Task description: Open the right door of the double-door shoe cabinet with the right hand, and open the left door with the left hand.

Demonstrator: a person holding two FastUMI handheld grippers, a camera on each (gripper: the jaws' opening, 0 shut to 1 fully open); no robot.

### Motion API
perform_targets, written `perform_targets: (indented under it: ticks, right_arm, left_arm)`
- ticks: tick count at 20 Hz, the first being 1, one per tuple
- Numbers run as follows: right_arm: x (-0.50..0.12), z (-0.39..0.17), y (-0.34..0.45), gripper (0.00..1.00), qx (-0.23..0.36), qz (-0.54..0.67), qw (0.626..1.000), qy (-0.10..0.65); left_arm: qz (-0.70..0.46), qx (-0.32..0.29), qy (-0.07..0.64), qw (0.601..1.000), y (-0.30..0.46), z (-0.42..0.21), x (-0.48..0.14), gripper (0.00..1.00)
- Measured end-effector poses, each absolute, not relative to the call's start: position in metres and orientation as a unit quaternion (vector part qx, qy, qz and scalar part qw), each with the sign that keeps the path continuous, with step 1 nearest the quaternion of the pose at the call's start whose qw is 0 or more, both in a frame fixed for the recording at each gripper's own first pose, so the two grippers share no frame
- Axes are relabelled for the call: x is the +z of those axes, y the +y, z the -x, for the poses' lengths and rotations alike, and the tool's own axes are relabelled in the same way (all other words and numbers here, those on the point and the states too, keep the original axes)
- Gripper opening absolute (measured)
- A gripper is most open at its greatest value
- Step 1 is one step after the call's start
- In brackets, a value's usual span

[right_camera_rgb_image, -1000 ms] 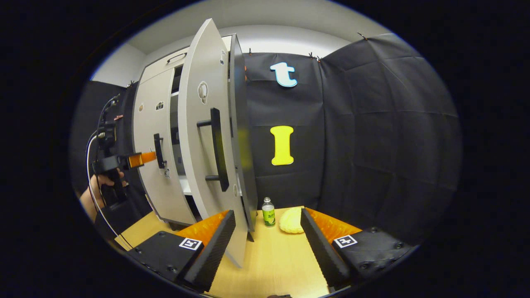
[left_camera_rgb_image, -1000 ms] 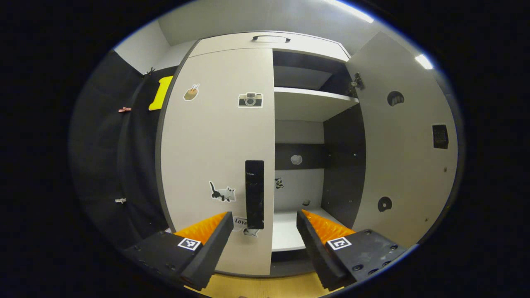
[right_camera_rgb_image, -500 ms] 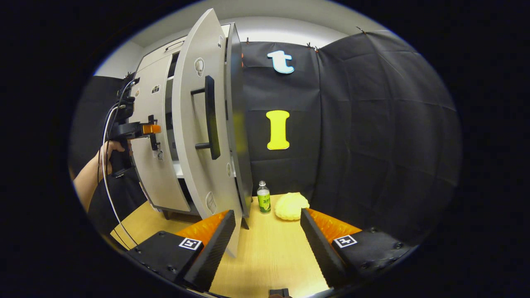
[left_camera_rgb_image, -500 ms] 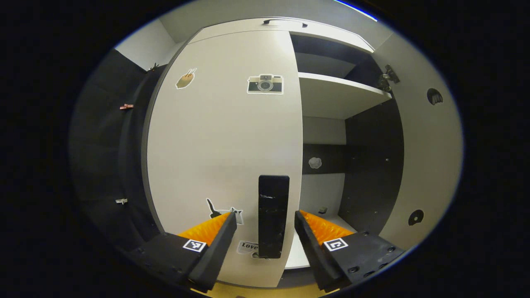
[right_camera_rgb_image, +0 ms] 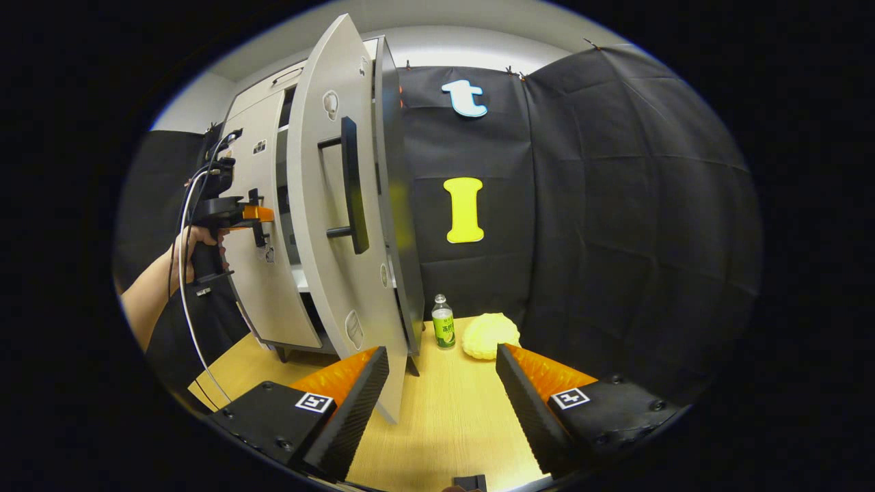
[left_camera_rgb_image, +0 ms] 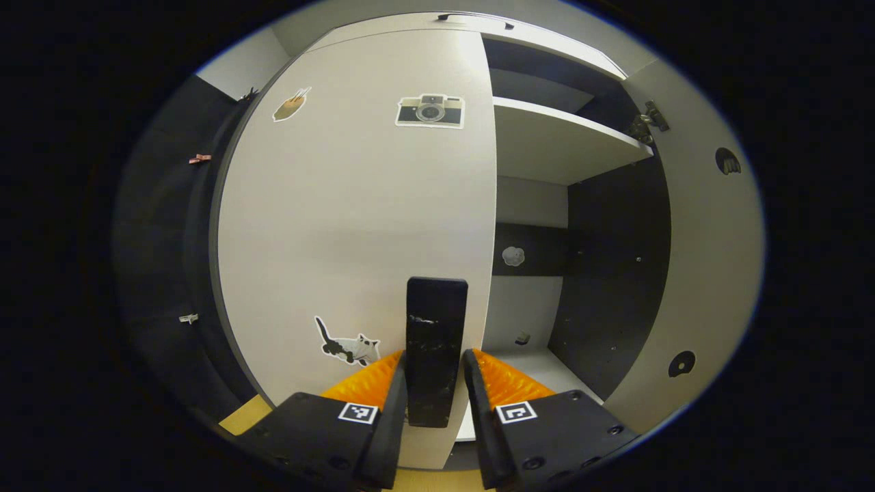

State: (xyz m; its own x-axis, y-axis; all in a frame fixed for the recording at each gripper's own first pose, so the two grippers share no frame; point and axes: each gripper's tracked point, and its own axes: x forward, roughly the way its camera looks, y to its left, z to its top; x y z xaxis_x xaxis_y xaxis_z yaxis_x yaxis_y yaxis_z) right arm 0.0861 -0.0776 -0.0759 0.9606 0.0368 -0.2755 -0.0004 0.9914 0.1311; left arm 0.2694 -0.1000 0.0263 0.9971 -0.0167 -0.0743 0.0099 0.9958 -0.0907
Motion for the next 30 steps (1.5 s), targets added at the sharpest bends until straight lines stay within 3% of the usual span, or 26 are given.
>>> perform_targets:
  ticks: [2,5,12,30]
  right_arm:
    - [-0.079,-0.083,-0.076,0.99,0.005,-0.078,0.986,0.149]
    - [-0.079,-0.082,-0.074,0.98,-0.001,-0.082,0.985,0.151]
    - [-0.073,-0.080,-0.061,0.98,-0.003,-0.086,0.987,0.139]
    - [-0.059,-0.043,0.010,0.98,0.003,-0.057,0.990,0.132]
  left_arm:
    - [0.056,-0.013,0.040,0.998,-0.100,-0.268,0.025,0.37]
    - [0.032,-0.011,0.035,0.999,-0.099,-0.268,0.025,0.34]
    - [0.017,-0.003,0.044,0.999,-0.099,-0.268,0.022,0.09]
    - [0.041,-0.073,0.048,0.995,-0.083,-0.243,0.019,0.08]
